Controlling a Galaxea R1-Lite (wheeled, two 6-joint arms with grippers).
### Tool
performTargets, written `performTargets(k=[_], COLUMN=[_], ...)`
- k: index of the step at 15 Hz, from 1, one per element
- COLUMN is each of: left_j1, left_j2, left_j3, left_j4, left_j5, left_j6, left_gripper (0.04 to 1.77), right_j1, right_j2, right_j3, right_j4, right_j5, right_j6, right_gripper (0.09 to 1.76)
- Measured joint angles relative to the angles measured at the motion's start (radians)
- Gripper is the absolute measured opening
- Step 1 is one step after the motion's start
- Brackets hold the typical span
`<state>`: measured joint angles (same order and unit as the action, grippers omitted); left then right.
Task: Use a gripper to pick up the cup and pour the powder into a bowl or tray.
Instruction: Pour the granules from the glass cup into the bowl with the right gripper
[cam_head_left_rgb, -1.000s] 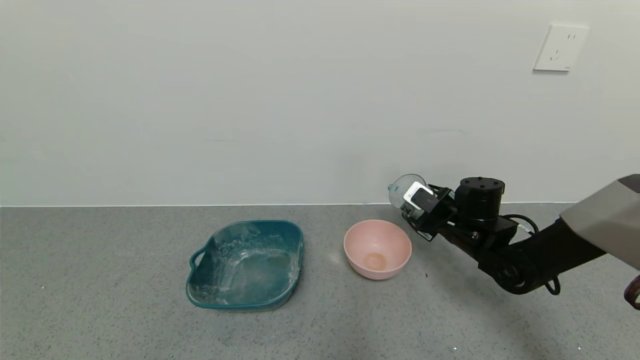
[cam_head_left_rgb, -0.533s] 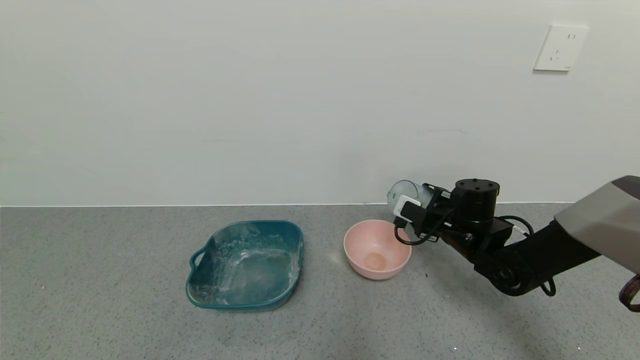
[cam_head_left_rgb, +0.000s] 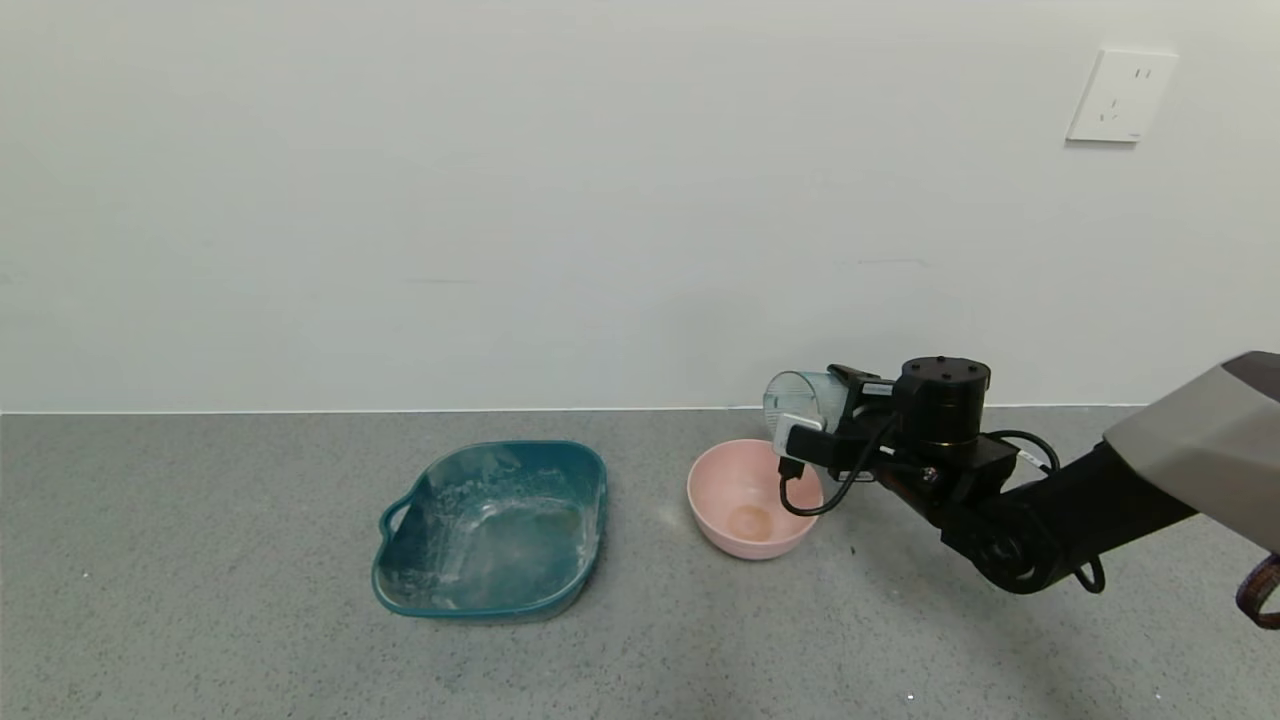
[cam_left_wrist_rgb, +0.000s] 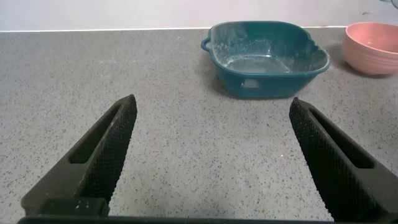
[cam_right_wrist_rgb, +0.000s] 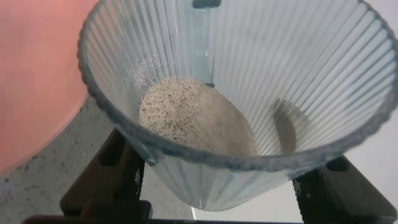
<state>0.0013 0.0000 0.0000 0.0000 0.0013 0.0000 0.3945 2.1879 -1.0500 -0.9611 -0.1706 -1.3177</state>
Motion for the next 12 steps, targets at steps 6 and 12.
performTargets(k=[6,12], left_j1=[0.0,0.0], left_j2=[0.0,0.0], left_j3=[0.0,0.0], left_j4=[0.0,0.0], left_j5=[0.0,0.0], left_j6=[0.0,0.0], left_gripper=[1.76,1.76], right_j1=[0.011,0.018], right_j2=[0.0,-0.007], right_j3=[0.017,0.008], right_j4=[0.003,0.003], right_j5=[-0.001,-0.026], right_j6=[-0.178,-0.344], right_gripper=[1.34,1.34])
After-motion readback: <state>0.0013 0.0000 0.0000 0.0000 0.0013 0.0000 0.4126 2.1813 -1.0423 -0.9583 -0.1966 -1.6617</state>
